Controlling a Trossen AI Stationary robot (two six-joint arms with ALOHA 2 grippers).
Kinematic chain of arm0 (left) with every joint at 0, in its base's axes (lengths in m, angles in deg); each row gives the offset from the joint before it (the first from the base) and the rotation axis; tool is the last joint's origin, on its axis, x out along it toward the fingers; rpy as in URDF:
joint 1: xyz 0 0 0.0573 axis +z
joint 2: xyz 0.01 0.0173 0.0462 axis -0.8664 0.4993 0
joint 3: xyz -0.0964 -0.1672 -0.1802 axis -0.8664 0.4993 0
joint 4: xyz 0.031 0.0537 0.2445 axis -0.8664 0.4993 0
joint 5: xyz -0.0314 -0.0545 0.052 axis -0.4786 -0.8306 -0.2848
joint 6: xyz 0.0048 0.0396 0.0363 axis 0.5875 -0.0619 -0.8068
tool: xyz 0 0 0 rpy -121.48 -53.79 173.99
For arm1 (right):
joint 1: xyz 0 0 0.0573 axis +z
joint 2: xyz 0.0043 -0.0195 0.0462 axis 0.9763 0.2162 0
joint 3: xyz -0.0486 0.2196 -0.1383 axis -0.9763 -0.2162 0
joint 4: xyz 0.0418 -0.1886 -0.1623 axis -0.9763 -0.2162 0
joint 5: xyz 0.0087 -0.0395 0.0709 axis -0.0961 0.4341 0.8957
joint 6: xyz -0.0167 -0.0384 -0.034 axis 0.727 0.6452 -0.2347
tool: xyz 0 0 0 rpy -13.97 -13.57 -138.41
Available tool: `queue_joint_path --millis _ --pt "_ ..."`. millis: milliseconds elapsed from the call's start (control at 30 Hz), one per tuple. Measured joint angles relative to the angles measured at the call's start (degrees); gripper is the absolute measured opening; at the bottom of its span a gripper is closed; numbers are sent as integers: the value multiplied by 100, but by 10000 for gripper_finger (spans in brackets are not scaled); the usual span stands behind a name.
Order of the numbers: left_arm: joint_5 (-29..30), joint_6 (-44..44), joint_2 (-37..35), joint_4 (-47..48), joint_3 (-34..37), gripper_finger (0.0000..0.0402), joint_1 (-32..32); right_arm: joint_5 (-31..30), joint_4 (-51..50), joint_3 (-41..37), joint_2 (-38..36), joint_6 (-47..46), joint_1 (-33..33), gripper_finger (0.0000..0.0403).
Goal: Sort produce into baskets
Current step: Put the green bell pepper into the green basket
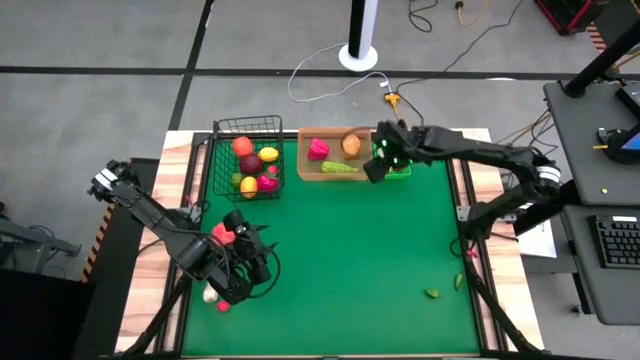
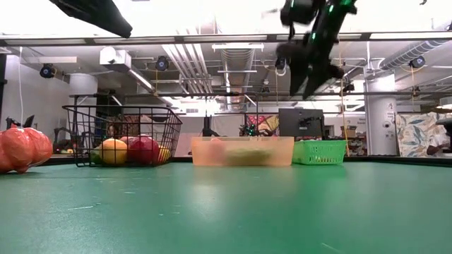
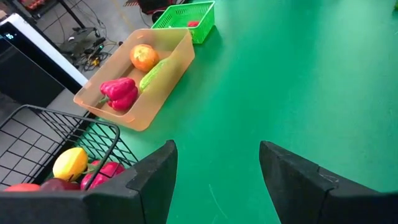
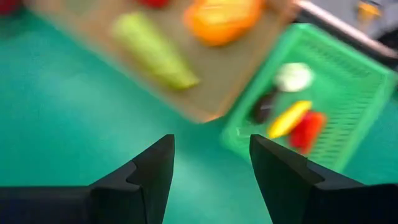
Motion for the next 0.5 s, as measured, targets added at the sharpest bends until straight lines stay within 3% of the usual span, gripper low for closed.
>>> queue_joint_path --millis 267,500 --pt "46 2 352 -250 0 210 0 86 0 12 -401 -499 1738 201" --pt "-263 24 554 -493 -86 210 2 775 37 52 -173 -992 2615 201"
